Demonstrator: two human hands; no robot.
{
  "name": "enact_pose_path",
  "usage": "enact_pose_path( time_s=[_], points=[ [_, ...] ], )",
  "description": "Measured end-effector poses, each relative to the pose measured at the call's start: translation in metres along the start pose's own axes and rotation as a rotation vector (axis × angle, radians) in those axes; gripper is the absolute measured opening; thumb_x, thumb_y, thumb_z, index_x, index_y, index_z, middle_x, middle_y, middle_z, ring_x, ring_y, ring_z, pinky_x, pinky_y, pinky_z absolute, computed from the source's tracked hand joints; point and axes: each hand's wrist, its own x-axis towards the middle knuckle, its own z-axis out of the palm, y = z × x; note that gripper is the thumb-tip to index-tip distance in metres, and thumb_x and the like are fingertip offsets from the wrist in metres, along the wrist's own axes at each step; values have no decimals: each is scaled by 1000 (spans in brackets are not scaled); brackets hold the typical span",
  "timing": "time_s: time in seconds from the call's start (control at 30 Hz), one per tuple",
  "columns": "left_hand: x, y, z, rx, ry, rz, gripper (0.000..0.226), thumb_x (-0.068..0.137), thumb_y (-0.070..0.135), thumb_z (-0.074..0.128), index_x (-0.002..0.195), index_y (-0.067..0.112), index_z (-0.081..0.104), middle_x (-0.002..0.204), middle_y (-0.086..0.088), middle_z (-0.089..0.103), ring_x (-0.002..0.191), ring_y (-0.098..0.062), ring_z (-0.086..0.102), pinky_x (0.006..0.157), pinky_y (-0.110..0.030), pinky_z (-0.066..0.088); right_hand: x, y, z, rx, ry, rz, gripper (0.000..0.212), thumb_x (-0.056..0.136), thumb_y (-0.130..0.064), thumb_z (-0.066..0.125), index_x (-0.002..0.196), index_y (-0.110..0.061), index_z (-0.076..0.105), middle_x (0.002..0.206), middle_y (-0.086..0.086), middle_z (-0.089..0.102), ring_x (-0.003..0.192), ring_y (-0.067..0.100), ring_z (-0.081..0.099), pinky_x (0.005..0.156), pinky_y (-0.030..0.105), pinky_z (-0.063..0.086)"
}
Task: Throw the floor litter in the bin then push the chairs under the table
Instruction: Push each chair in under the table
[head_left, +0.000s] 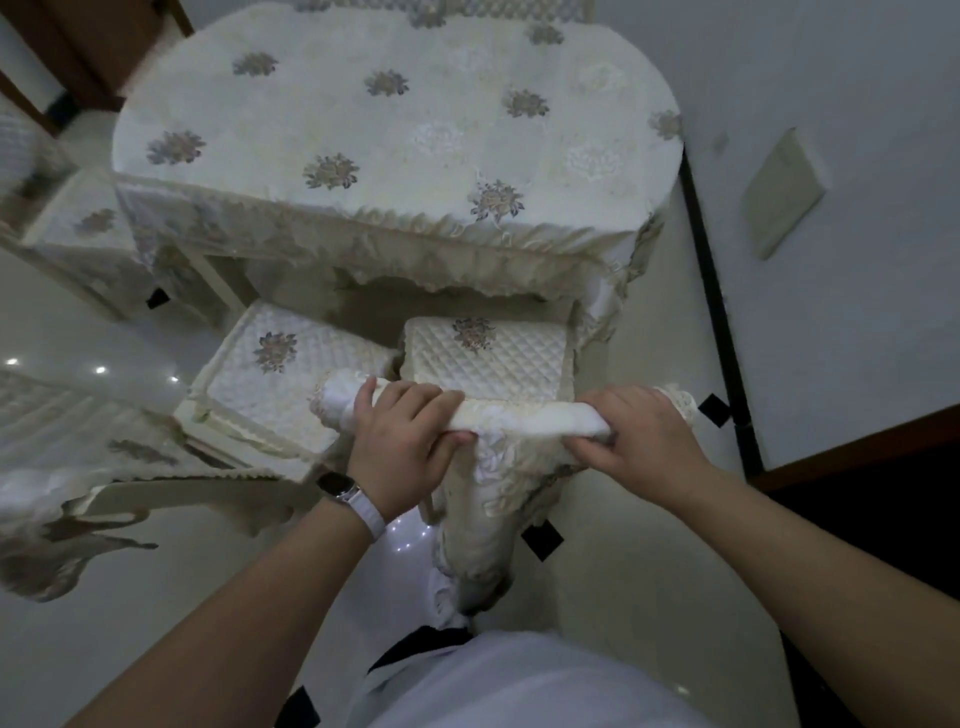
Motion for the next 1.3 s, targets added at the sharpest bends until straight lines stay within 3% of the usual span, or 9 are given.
enact_pose_path(
  time_s=[0.17,0.33,0.57,0.7,0.83,0.93,1.3],
  points=[
    [46,-30,0,-13,17,41,39,89,53,52,110,23,64,100,1,67,97,-19,52,100,-62,34,47,-3,4,-72,-3,52,50,79,-61,53,99,-17,66,84,0,64,77,26,59,66,36,44],
    [82,-67,-4,-26,31,101,40,90,56,50,108,23,65,98,3,67,95,-21,56,98,-55,37,85,-7,14,-112,56,19,49,82,-59,53,96,-14,66,81,2,62,73,26,58,59,36,44],
    [111,-103,-12,-27,-12,149,44,89,54,51,108,18,69,98,1,68,93,-27,61,94,-55,42,115,-16,32,-178,167,9,49,83,-59,52,91,-12,67,78,4,61,68,27,56,53,35,43],
    [119,-112,-13,-78,-8,159,52,91,58,48,108,14,70,98,-1,68,94,-23,60,95,-47,40,124,-15,35,-188,201,10,47,82,-58,53,89,-13,68,76,3,59,66,27,57,50,34,43],
    [126,-134,-13,-89,-48,152,62,93,63,42,115,11,66,108,-5,67,101,-23,59,96,-46,40,135,-7,37,-218,236,2,44,82,-57,55,83,-14,66,72,3,56,63,26,55,49,33,39],
    [127,-154,-7,-76,-33,118,57,91,59,50,117,10,64,112,-8,65,101,-27,58,93,-45,41,141,4,38,-218,258,-9,45,81,-58,56,81,-14,66,71,4,56,63,27,56,48,35,42],
    [169,-149,24,-93,-38,44,48,85,50,56,113,11,63,106,-9,62,99,-24,48,93,-39,32,181,53,26,-234,261,-41,41,77,-55,58,77,-14,65,69,5,54,61,29,55,47,33,37]
  ],
)
